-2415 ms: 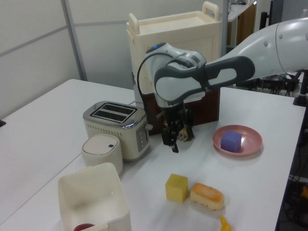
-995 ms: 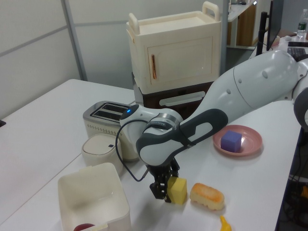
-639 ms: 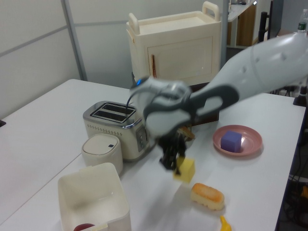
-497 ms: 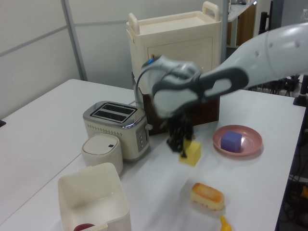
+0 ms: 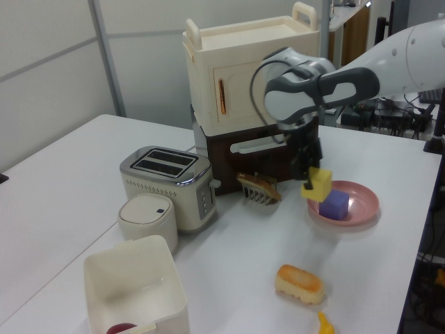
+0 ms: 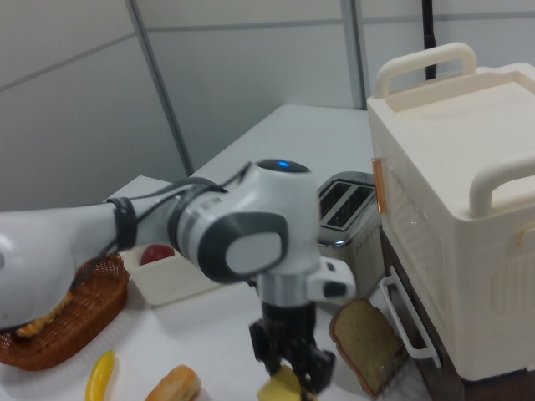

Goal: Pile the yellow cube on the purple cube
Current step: 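Carry the yellow cube over the purple cube on the pink plate, then lower the yellow cube onto the purple cube and open the gripper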

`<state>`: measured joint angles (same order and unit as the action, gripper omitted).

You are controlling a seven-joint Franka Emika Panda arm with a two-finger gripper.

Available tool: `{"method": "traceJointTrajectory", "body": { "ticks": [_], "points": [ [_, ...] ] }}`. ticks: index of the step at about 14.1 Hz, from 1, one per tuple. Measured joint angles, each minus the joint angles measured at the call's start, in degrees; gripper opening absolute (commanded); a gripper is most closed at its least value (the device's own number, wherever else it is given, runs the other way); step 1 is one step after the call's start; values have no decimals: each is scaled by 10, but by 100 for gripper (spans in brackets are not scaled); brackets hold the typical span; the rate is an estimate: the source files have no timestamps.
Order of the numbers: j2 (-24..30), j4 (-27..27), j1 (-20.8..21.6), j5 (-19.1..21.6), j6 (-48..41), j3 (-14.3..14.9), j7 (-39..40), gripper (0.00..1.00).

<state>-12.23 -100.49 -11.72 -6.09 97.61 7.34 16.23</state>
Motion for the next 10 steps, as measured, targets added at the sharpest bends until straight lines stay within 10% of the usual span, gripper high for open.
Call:
{"method": "traceJointTrajectory", "body": {
  "ticks": [8, 10],
  "points": [
    [-10, -16, -54, -21, 0, 0, 52, 36],
    [-13, -17, -56, -21, 0, 0, 56, 50]
  ]
}}
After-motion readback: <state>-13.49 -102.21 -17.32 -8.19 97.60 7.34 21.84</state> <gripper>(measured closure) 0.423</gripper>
